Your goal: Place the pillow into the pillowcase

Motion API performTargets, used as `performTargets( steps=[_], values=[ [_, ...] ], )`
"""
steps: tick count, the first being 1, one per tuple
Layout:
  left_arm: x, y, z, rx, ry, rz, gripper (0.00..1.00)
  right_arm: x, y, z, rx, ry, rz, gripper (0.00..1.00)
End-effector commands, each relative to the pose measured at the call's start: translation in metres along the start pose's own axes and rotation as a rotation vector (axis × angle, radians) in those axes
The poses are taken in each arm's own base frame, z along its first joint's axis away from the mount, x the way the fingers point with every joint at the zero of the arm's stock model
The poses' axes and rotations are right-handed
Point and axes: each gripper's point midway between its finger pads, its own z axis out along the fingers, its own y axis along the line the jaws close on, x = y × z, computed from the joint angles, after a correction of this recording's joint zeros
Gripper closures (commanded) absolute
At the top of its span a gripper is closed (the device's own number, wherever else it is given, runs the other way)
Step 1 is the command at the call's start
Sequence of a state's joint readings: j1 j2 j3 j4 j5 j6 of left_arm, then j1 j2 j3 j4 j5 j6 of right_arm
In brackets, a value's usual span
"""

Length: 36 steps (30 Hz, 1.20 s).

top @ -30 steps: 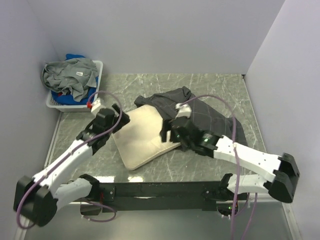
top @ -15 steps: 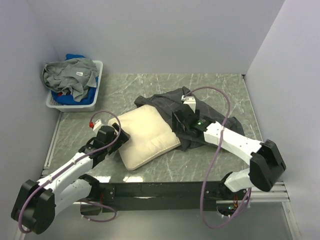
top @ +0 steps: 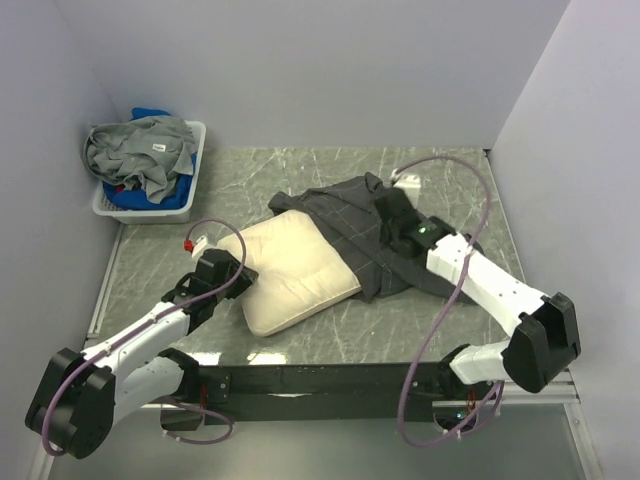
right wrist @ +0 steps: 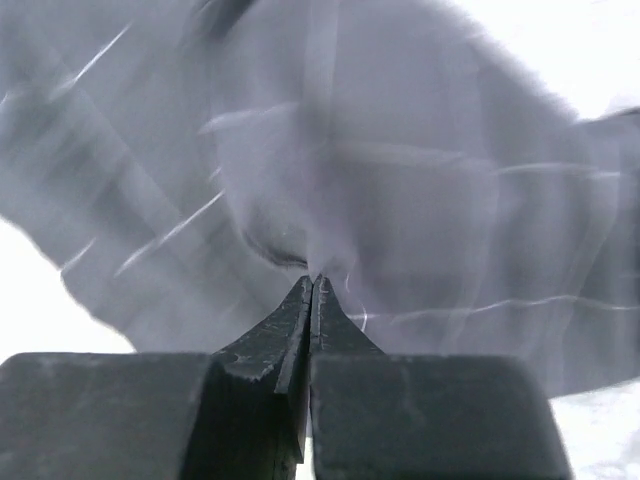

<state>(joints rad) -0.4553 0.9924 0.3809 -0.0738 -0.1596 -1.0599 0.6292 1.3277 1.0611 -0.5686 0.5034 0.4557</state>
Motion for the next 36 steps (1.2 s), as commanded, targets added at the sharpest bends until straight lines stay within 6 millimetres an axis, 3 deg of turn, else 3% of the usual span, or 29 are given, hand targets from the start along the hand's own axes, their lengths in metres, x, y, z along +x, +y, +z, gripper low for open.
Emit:
performTargets(
  steps=[1,2,3,4,5,6,7,9,10,14,17,18,19,20,21,22,23,24,25,26,27,28,29,32,36],
  values=[
    [0.008,0.006,0.004,-0.026,0.043,0.060,0.81,-0.074,-0.056,0.011,0.171,-0.122,0.069,1.00],
    [0.008,0.006,0.004,-0.031,0.048,0.067,0.84,-0.093,-0.089,0.020,0.253,-0.142,0.105,1.00],
    [0.009,0.005,0.005,-0.037,0.055,0.072,0.87,-0.124,-0.106,0.028,0.310,-0.181,0.157,1.00],
    [0.007,0.001,0.006,-0.033,0.061,0.088,0.90,-0.141,-0.122,0.033,0.351,-0.201,0.194,1.00],
    [0.007,-0.001,0.006,-0.029,0.066,0.095,0.91,-0.157,-0.152,0.040,0.418,-0.216,0.249,1.00],
    [0.005,-0.005,0.006,-0.021,0.065,0.098,0.91,-0.182,-0.158,0.047,0.437,-0.229,0.281,0.95],
    [0.005,-0.006,0.006,-0.019,0.067,0.108,0.92,-0.194,-0.164,0.051,0.443,-0.228,0.310,0.85],
    [0.003,-0.007,0.005,-0.019,0.065,0.113,0.92,-0.224,-0.163,0.062,0.409,-0.228,0.340,0.64],
    [0.003,-0.009,0.004,-0.016,0.064,0.114,0.91,-0.231,-0.155,0.065,0.365,-0.213,0.341,0.43],
    [0.000,-0.013,0.000,0.000,0.059,0.111,0.88,-0.241,-0.122,0.051,0.299,-0.204,0.309,0.18],
    [-0.004,-0.015,-0.003,0.007,0.043,0.116,0.87,-0.215,-0.087,0.027,0.215,-0.191,0.295,0.14],
    [-0.004,-0.015,-0.004,0.009,0.042,0.117,0.87,-0.191,-0.081,0.016,0.187,-0.193,0.290,0.15],
    [-0.005,-0.016,-0.005,0.013,0.039,0.121,0.87,-0.173,-0.055,0.007,0.128,-0.194,0.262,0.15],
    [-0.006,-0.017,-0.005,0.015,0.036,0.122,0.87,-0.156,-0.043,-0.001,0.078,-0.194,0.283,0.15],
    [-0.006,-0.017,-0.005,0.018,0.034,0.123,0.87,-0.123,-0.033,-0.010,0.007,-0.201,0.276,0.16],
    [-0.007,-0.019,-0.006,0.024,0.033,0.124,0.88,-0.103,-0.023,-0.017,-0.025,-0.201,0.276,0.16],
    [-0.007,-0.019,-0.006,0.025,0.034,0.128,0.89,-0.050,-0.006,-0.015,-0.066,-0.129,0.259,0.17],
    [-0.009,-0.021,-0.007,0.028,0.031,0.129,0.89,-0.047,0.003,-0.037,-0.151,-0.181,0.290,0.18],
    [-0.010,-0.021,-0.008,0.029,0.027,0.136,0.90,-0.030,0.010,-0.043,-0.185,-0.177,0.293,0.18],
    [-0.012,-0.023,-0.009,0.037,0.023,0.137,0.90,0.012,0.027,-0.048,-0.239,-0.122,0.275,0.18],
    [-0.012,-0.023,-0.009,0.041,0.020,0.137,0.90,0.018,0.032,-0.059,-0.291,-0.138,0.295,0.18],
    [-0.013,-0.023,-0.009,0.042,0.016,0.141,0.91,0.032,0.034,-0.061,-0.295,-0.129,0.300,0.19],
    [-0.013,-0.023,-0.009,0.043,0.015,0.142,0.91,0.060,0.043,-0.062,-0.319,-0.086,0.293,0.21],
    [-0.013,-0.026,-0.009,0.055,0.017,0.139,0.92,0.095,0.044,-0.056,-0.302,-0.039,0.282,0.25],
    [-0.012,-0.028,-0.008,0.060,0.024,0.138,0.92,0.118,0.054,-0.046,-0.295,-0.021,0.240,0.24]
  ],
)
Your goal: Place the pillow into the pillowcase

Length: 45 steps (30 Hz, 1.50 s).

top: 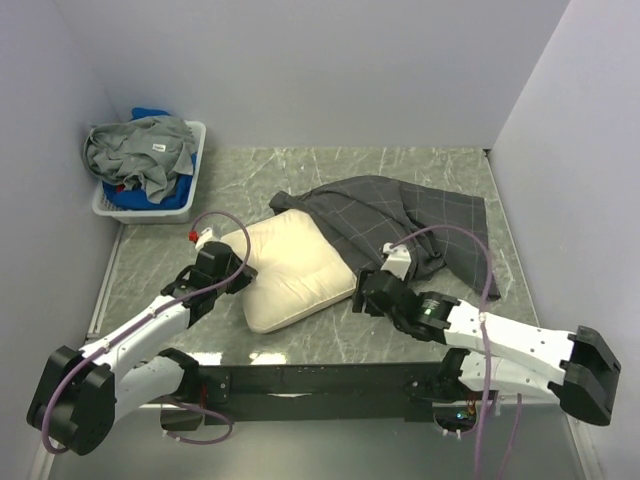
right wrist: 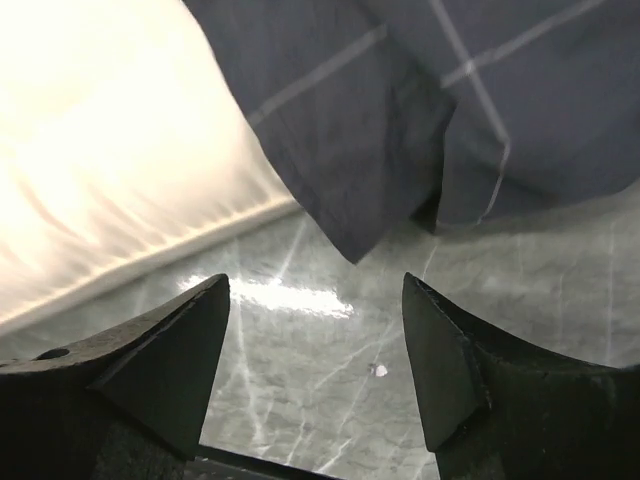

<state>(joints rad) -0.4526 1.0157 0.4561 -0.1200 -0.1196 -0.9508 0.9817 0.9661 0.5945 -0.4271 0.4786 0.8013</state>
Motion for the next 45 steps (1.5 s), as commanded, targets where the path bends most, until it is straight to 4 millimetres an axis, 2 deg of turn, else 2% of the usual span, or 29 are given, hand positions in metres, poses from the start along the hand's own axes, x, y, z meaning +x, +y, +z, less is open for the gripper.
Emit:
performTargets(
  steps=[1,5,6,10,14,15,16,18,19,20,22,24,25,26,28,29,31,33,34,36,37,38,39,40,41,42,43,44,45],
  values=[
    [-0.009,-0.012,-0.004,0.032,-0.008,0.032,0.92,-0.002,0.007,0.013,0.023,-0.072,0.093,0.24],
    [-0.010,-0.012,-0.005,0.033,-0.015,0.028,0.91,-0.009,0.002,0.026,0.097,-0.096,0.044,0.32],
    [-0.010,-0.012,-0.005,0.030,-0.013,0.029,0.91,-0.010,-0.001,0.029,0.114,-0.096,0.038,0.42],
    [-0.012,-0.012,-0.006,0.025,-0.020,0.024,0.92,-0.010,-0.015,0.046,0.174,-0.066,0.013,0.57],
    [-0.016,-0.016,-0.006,0.033,-0.034,0.011,0.92,-0.023,-0.005,0.043,0.192,-0.062,-0.021,0.82],
    [-0.016,-0.017,-0.006,0.034,-0.031,0.008,0.93,-0.028,-0.001,0.041,0.194,-0.069,-0.030,0.94],
    [-0.018,-0.019,-0.005,0.035,-0.034,0.005,0.94,-0.044,0.016,0.035,0.166,-0.086,-0.030,0.99],
    [-0.023,-0.026,-0.005,0.047,-0.043,-0.002,0.98,-0.040,0.047,0.022,0.102,-0.047,-0.091,1.00],
    [-0.025,-0.029,-0.005,0.055,-0.046,-0.005,0.99,-0.056,0.083,0.006,0.012,-0.065,-0.096,1.00],
    [-0.030,-0.036,-0.007,0.069,-0.059,-0.012,0.99,-0.037,0.116,-0.010,-0.065,-0.034,-0.170,1.00],
    [-0.036,-0.046,-0.010,0.091,-0.074,-0.029,0.99,-0.034,0.168,-0.026,-0.159,-0.011,-0.217,1.00],
    [-0.047,-0.058,-0.017,0.115,-0.115,-0.045,0.99,-0.015,0.190,-0.031,-0.198,0.031,-0.270,1.00],
    [-0.050,-0.062,-0.019,0.121,-0.126,-0.047,0.99,-0.005,0.193,-0.026,-0.209,0.063,-0.288,1.00],
    [-0.053,-0.069,-0.024,0.139,-0.136,-0.045,0.99,0.001,0.195,-0.018,-0.207,0.072,-0.290,1.00],
    [-0.058,-0.070,-0.029,0.130,-0.157,-0.043,0.99,0.006,0.178,-0.002,-0.178,0.103,-0.274,1.00],
    [-0.060,-0.071,-0.031,0.129,-0.164,-0.043,0.99,0.001,0.181,-0.006,-0.222,0.101,-0.236,1.00],
    [-0.063,-0.069,-0.034,0.119,-0.179,-0.031,0.99,-0.008,0.165,0.003,-0.217,0.096,-0.195,1.00],
    [-0.071,-0.078,-0.041,0.148,-0.197,-0.022,0.99,-0.033,0.163,-0.004,-0.243,0.071,-0.162,1.00],
    [-0.073,-0.086,-0.045,0.178,-0.195,-0.022,0.99,-0.067,0.169,-0.013,-0.259,0.015,-0.146,1.00],
    [-0.092,-0.115,-0.063,0.260,-0.232,-0.006,0.99,-0.100,0.174,-0.026,-0.271,-0.018,-0.149,1.00],
    [-0.098,-0.123,-0.069,0.268,-0.241,0.006,0.99,-0.150,0.184,-0.041,-0.306,-0.099,-0.124,1.00],
    [-0.119,-0.146,-0.086,0.307,-0.288,0.006,0.99,-0.168,0.187,-0.050,-0.317,-0.117,-0.122,1.00],
    [-0.126,-0.152,-0.090,0.300,-0.302,0.029,0.99,-0.187,0.195,-0.061,-0.344,-0.142,-0.120,1.00],
    [-0.131,-0.162,-0.097,0.315,-0.315,0.040,0.99,-0.224,0.214,-0.084,-0.389,-0.212,-0.108,1.00],
    [-0.142,-0.174,-0.109,0.335,-0.342,0.042,0.99,-0.223,0.226,-0.095,-0.413,-0.194,-0.132,1.00],
    [-0.144,-0.178,-0.108,0.335,-0.342,0.050,0.99,-0.227,0.240,-0.105,-0.447,-0.196,-0.144,1.00],
    [-0.145,-0.181,-0.109,0.342,-0.344,0.048,0.99,-0.231,0.264,-0.112,-0.493,-0.200,-0.157,1.00],
    [-0.145,-0.184,-0.105,0.343,-0.339,0.044,0.99,-0.210,0.284,-0.123,-0.533,-0.166,-0.205,1.00],
    [-0.143,-0.184,-0.102,0.341,-0.330,0.040,0.99,-0.203,0.293,-0.125,-0.536,-0.158,-0.231,1.00]
  ],
)
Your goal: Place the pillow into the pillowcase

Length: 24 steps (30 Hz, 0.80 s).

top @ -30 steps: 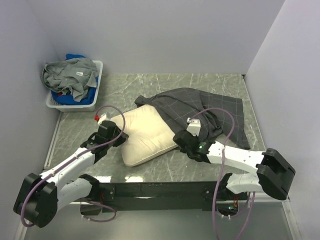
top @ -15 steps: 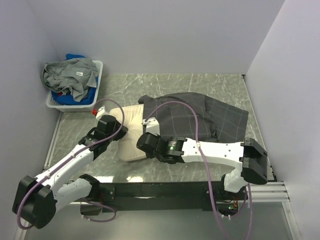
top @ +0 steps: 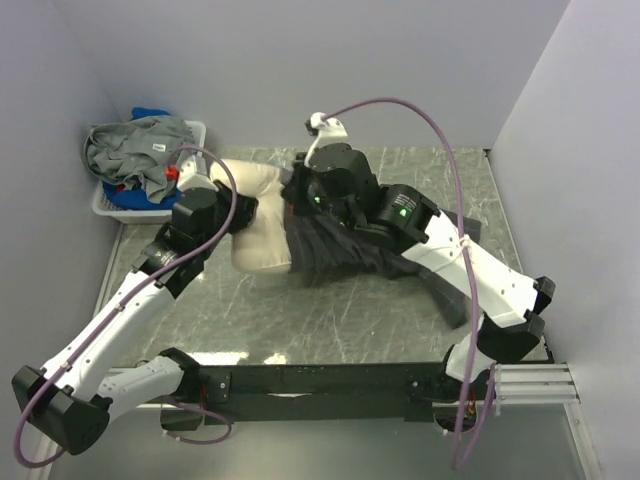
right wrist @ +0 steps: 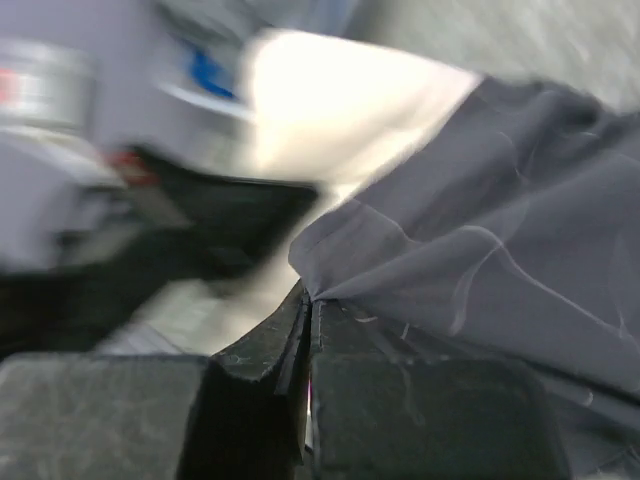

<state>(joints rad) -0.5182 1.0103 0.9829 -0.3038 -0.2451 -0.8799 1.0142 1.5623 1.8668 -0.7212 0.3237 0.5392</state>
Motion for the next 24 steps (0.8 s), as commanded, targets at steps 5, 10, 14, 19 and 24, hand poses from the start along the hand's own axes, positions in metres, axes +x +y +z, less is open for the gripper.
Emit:
performTargets(
  steps=[5,10,14,19,24],
  values=[
    [0.020,-0.010,0.012,0.054,0.015,-0.032,0.99,0.033,0.057,0.004,-0.150,0.044,-0.060,1.00],
    [0.091,0.054,0.020,-0.043,0.142,-0.072,0.99,0.111,0.016,-0.005,-0.106,0.150,-0.066,1.00],
    [0.134,0.091,0.013,-0.062,0.206,-0.150,0.99,0.180,-0.007,-0.006,-0.117,0.261,-0.058,0.72],
    [0.170,0.131,0.003,-0.108,0.263,-0.167,0.94,0.172,-0.034,-0.006,-0.043,0.222,-0.069,0.36],
    [0.174,0.141,-0.004,-0.109,0.251,-0.194,0.92,0.117,-0.050,0.035,0.021,0.177,-0.111,0.37]
  ],
)
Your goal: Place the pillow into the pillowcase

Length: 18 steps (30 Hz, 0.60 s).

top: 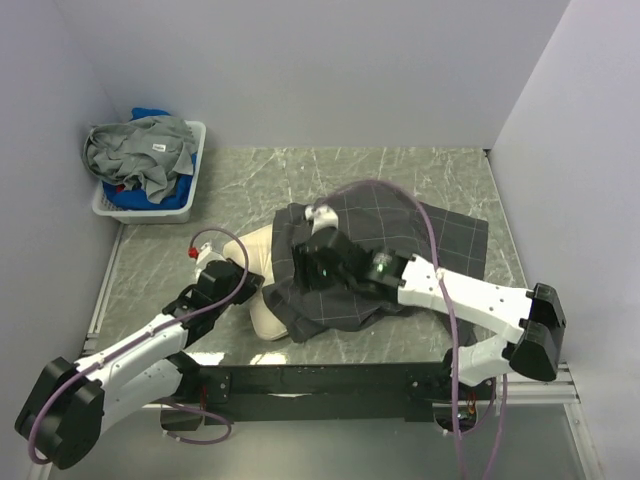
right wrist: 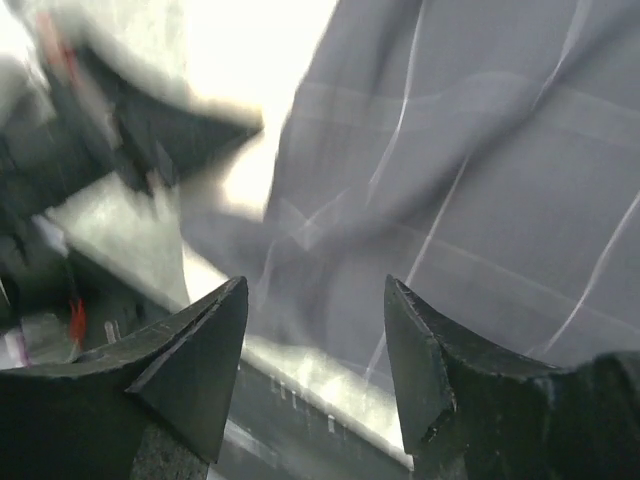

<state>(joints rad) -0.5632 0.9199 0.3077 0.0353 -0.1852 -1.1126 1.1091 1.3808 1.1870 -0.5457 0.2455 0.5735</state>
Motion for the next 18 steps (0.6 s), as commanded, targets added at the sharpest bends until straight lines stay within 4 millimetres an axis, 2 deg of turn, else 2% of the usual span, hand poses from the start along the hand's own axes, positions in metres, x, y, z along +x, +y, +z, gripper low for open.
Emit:
performTargets(
  steps=[1,2,3,5,6,8,9,10,12,15,18],
  values=[
    [0.014,0.006,-0.004,0.025,0.042,-0.032,0.92,-0.089,-0.004,0.013,0.017,-0.137,0.000,0.38],
    [0.013,0.008,-0.005,0.021,0.034,-0.034,0.93,-0.097,-0.005,0.023,0.032,-0.130,-0.009,0.39],
    [0.013,0.010,-0.005,0.015,0.032,-0.036,0.94,-0.115,-0.003,0.041,0.046,-0.128,-0.023,0.39],
    [0.014,0.011,-0.006,0.018,0.031,-0.041,0.94,-0.122,0.000,0.061,0.066,-0.097,-0.045,0.42],
    [0.015,0.016,-0.006,0.009,0.030,-0.041,0.94,-0.131,0.008,0.081,0.071,-0.088,-0.061,0.42],
    [0.014,0.014,-0.007,0.019,0.023,-0.050,0.94,-0.127,0.009,0.101,0.092,-0.050,-0.080,0.44],
    [0.013,0.016,-0.007,0.015,0.015,-0.051,0.94,-0.123,0.008,0.122,0.104,-0.026,-0.085,0.44],
    [0.014,0.016,-0.008,0.020,0.018,-0.053,0.94,-0.118,0.007,0.132,0.112,-0.004,-0.089,0.46],
    [0.013,0.016,-0.008,0.026,0.013,-0.056,0.94,-0.109,-0.001,0.156,0.158,0.022,-0.092,0.46],
    [0.013,0.016,-0.010,0.024,0.014,-0.050,0.94,-0.092,-0.022,0.169,0.245,0.063,-0.090,0.43],
    [0.014,0.020,-0.010,0.013,0.014,-0.043,0.94,-0.081,-0.040,0.171,0.307,0.070,-0.096,0.37]
  ],
)
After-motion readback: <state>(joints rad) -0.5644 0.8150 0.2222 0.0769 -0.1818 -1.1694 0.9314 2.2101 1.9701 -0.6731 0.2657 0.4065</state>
